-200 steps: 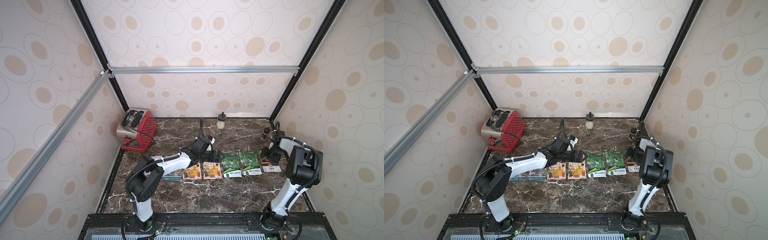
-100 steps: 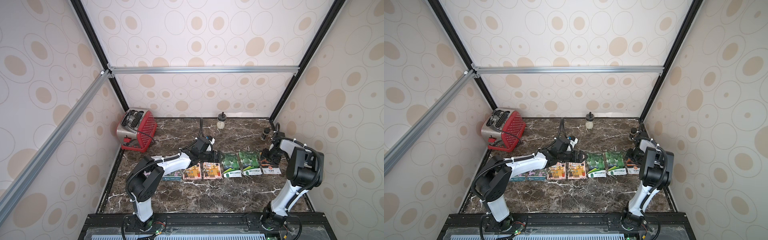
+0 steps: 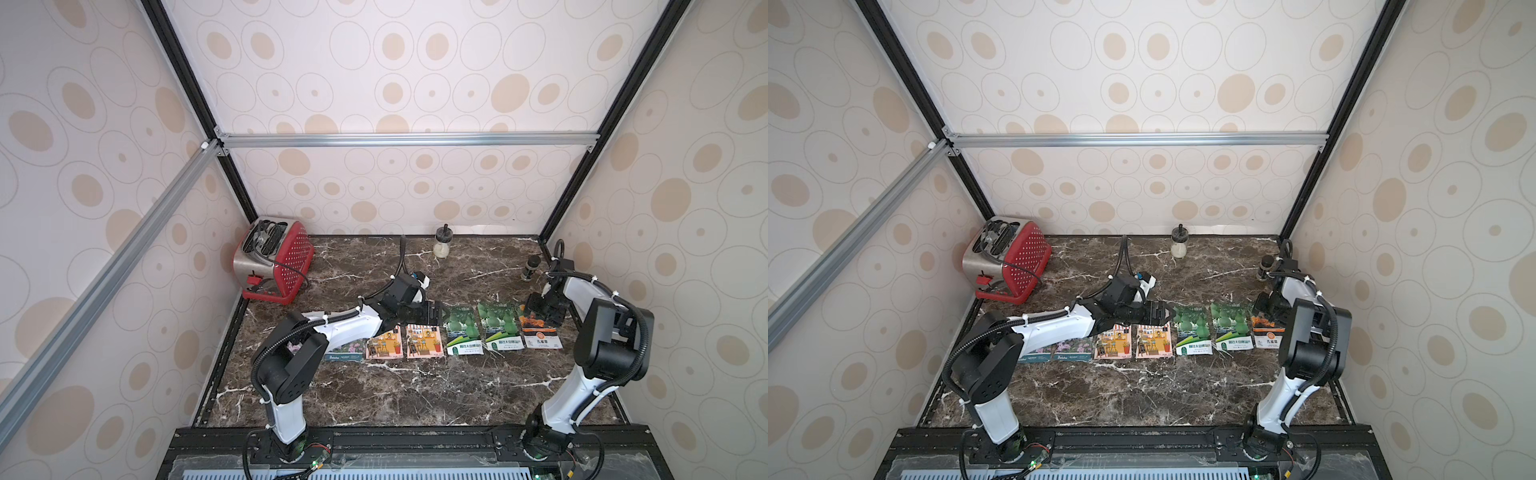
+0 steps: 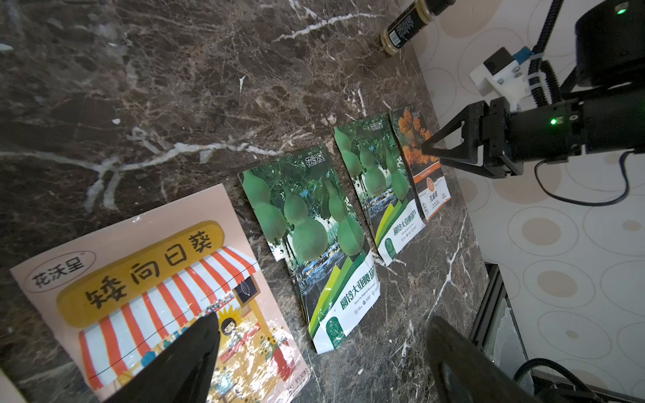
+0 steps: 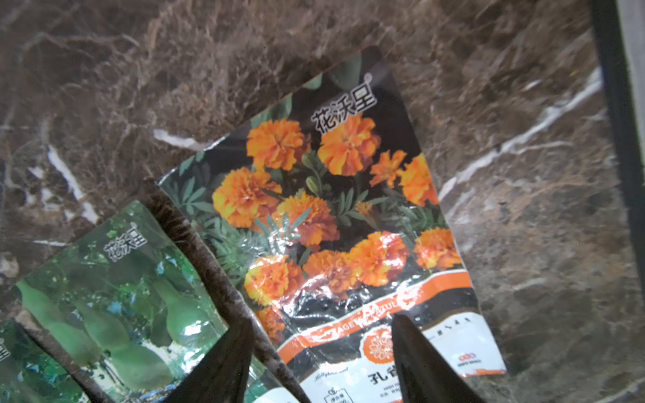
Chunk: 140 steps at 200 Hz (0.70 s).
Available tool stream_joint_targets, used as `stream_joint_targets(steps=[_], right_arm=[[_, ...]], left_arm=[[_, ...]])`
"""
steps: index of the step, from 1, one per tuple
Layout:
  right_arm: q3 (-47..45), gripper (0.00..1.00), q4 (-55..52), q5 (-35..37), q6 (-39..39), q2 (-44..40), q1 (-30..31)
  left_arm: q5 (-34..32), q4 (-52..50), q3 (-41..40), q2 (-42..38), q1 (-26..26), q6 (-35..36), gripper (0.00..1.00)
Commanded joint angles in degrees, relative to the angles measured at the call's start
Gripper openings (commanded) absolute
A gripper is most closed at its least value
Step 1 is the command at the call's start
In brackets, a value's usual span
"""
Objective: Arrange the seed packets in a row
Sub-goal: Adjust the seed packet at the center of the board, then reset both arms
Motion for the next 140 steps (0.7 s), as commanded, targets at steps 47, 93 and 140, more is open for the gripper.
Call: stream_joint_targets(steps=[47, 93, 140], right_arm=[[3.1, 0.69, -1.1, -2.2, 1.3, -16.3, 0.4], [1.4, 0.74, 6.6, -9.0, 2.3, -28.8, 3.8], [-10.6, 0.78, 21.5, -17.9, 3.2, -40.7, 6.9]], left_arm=[[-4.2, -7.3, 2.7, -5.2, 0.3, 3.6, 0.96], [-13.5, -23.0, 8.1, -14.7, 3.8, 12.0, 0.99], [-14.7, -33.2, 9.6, -25.7, 20.8, 21.8, 0.99]])
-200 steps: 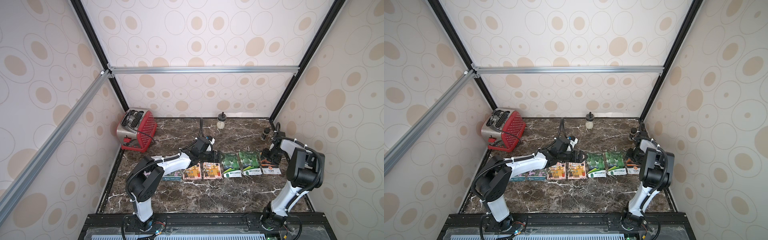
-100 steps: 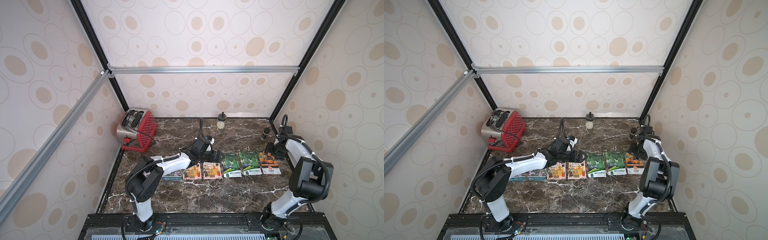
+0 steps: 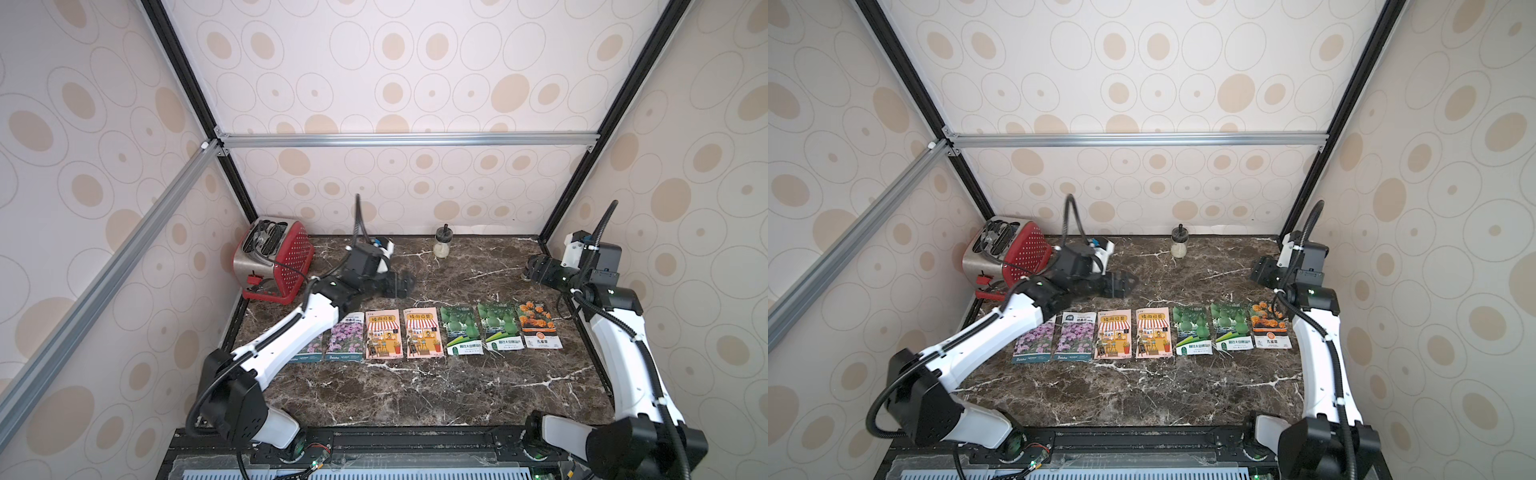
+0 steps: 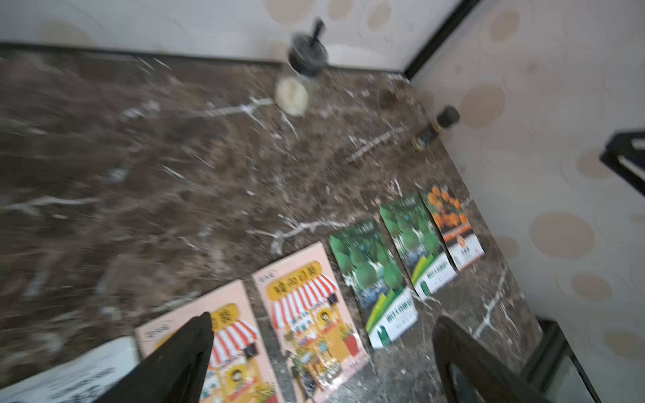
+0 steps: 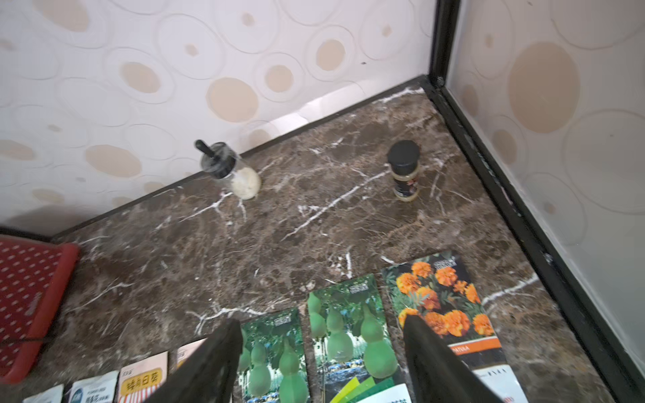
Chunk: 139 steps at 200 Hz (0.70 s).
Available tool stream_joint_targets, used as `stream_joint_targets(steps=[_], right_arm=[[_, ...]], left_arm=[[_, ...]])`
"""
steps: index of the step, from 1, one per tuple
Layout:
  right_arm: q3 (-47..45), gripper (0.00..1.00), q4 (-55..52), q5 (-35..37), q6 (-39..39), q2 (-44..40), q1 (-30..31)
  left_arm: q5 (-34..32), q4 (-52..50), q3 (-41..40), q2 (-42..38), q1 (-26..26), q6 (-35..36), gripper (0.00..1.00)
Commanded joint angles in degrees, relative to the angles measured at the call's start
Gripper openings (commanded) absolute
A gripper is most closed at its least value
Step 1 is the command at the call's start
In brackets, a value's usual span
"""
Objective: Arrange the seed packets in a row
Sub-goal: Reset both arms
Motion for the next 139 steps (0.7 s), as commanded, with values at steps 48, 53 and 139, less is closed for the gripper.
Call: stream_joint_targets(steps=[48, 53, 139], right_arm=[[-19.3, 0.84, 20.4, -5.7, 0.1, -12.4, 1.4], [-20.6, 0.85, 21.6, -5.9, -0.1, -12.8, 1.4], [-40.3, 0.88, 43.1, -2.6, -1.3, -11.9, 1.4]], left_arm=[[-8.4, -0.8, -9.1, -12.9, 17.8, 20.0, 0.99], [-8.7, 0.8, -11.1, -13.4, 18.7, 20.5, 0.99], [-19.5, 27.1, -36.5, -14.4, 21.9, 27.3, 0.99]])
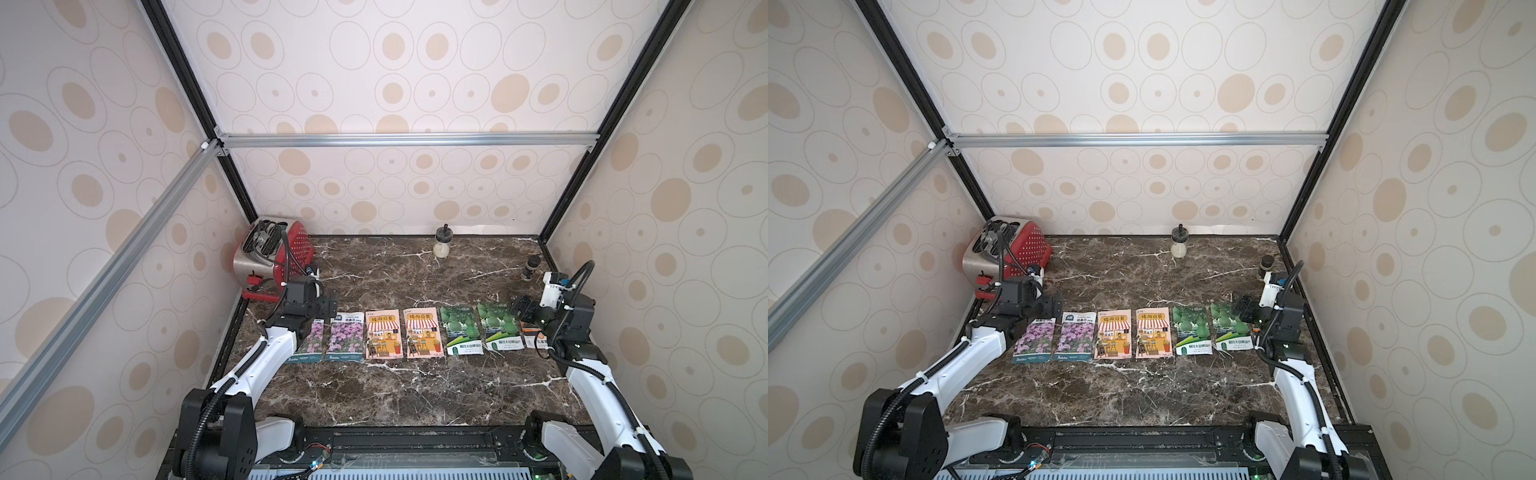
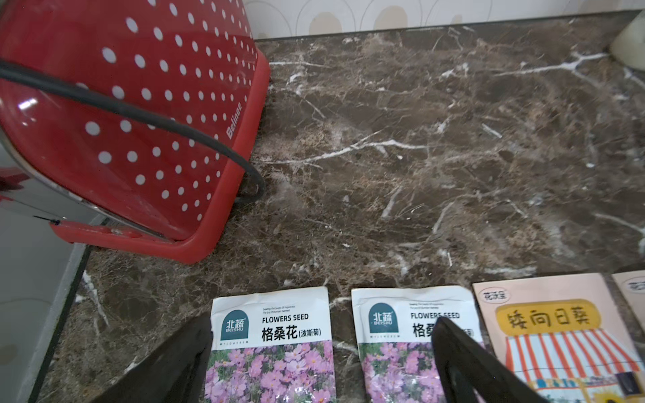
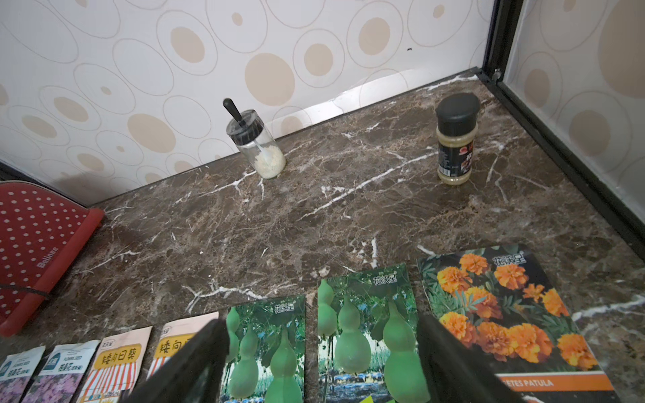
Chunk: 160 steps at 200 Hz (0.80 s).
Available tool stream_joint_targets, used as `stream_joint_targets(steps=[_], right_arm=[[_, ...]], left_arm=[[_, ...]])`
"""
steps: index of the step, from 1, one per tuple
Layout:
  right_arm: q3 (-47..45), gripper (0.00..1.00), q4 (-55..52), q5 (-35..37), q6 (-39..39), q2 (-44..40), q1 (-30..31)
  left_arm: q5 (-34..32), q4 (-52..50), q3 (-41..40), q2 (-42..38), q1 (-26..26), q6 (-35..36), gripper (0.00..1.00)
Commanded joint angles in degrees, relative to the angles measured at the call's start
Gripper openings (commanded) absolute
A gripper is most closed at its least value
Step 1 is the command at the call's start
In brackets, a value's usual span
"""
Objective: Arrange the seed packets in a row
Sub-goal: Reset both arms
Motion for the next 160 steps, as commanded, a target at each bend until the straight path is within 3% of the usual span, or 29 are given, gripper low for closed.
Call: stream_joint_targets(steps=[1, 37, 71, 92, 160], right_arm=[[-4.4, 0.88, 10.3, 1.6, -0.9, -0.4, 0.3], [-9.5, 0.88, 18.2, 3.4, -1.1, -2.0, 0.4], [-11.2, 0.88, 21.7, 4.1, -0.9, 0.3, 0.6], [-11.4, 0.88, 23.2, 4.4, -1.2, 2.0, 0.6], [-11.6, 0.88, 30.0, 8.0, -6.8, 12.1, 1.2]], left_arm=[[-4.0, 11.3, -4.1, -3.6, 0.2, 5.3, 0.99], [-5.3, 19.2, -11.0, -7.1, 1.1, 8.5, 0.99], [-2.8, 25.8, -14.4, -6.4, 5.3, 7.2, 0.99], [1.9, 27.3, -14.5, -3.0, 8.6, 6.8, 0.99], [3.0, 38.1, -13.3, 9.6, 10.8, 4.0, 0.99]])
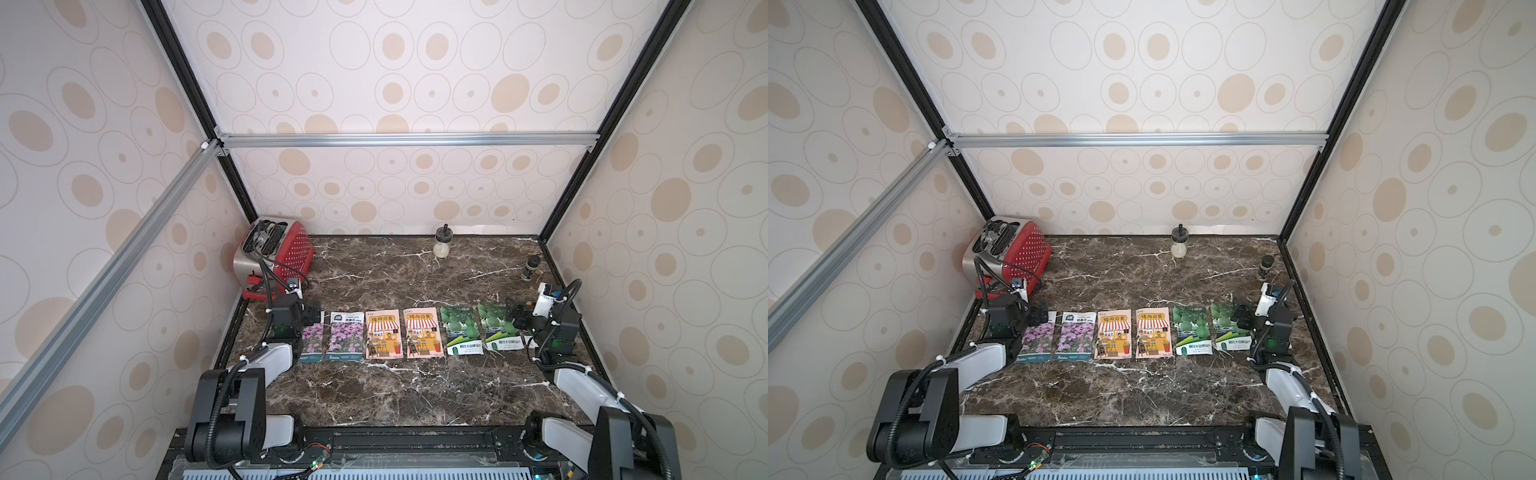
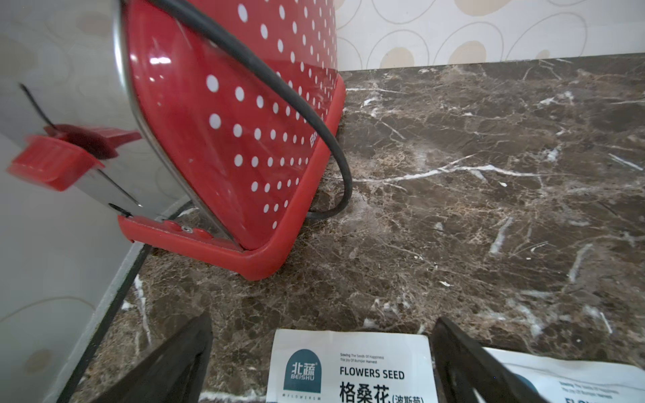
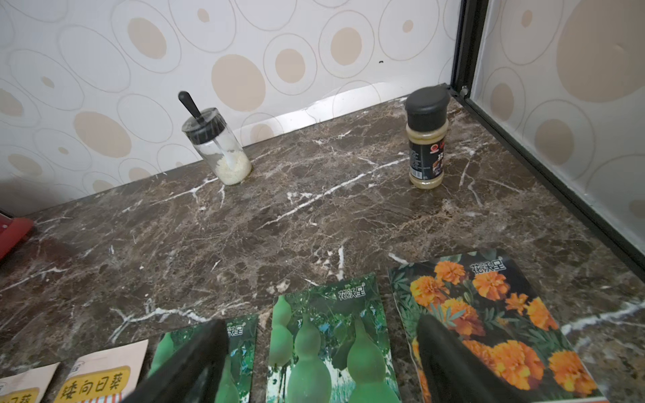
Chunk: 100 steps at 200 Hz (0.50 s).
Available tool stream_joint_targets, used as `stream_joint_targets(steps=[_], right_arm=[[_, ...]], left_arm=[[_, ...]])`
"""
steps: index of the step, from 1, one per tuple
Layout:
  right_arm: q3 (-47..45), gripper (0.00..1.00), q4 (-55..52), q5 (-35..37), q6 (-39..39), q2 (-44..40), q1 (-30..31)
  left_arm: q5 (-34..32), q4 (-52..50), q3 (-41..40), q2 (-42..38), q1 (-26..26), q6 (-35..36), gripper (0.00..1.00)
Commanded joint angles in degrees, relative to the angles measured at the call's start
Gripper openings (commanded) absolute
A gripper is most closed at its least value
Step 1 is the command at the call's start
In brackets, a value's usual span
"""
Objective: Arrange the seed packets in a row
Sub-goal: Reset both arms
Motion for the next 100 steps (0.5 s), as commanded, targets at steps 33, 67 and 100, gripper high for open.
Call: stream_joint_targets(steps=[33, 67, 100], right_arm=[[-2.0, 0.89, 13.0, 3.3, -6.3, 8.7, 3.0], [-2.3, 0.9, 20.5, 10.2, -12.1, 14.7, 10.1], [-6.4, 0.99, 40.5, 14.7, -13.3, 26.5, 12.8]], left_arm=[[0.4, 14.6, 0.5, 9.7, 0.4, -1.1, 0.99], [-1.2, 19.2, -1.8, 10.6, 0.5, -1.5, 0.99], [-1.3, 18.9, -1.4, 10.9, 0.5, -1.5, 0.99]])
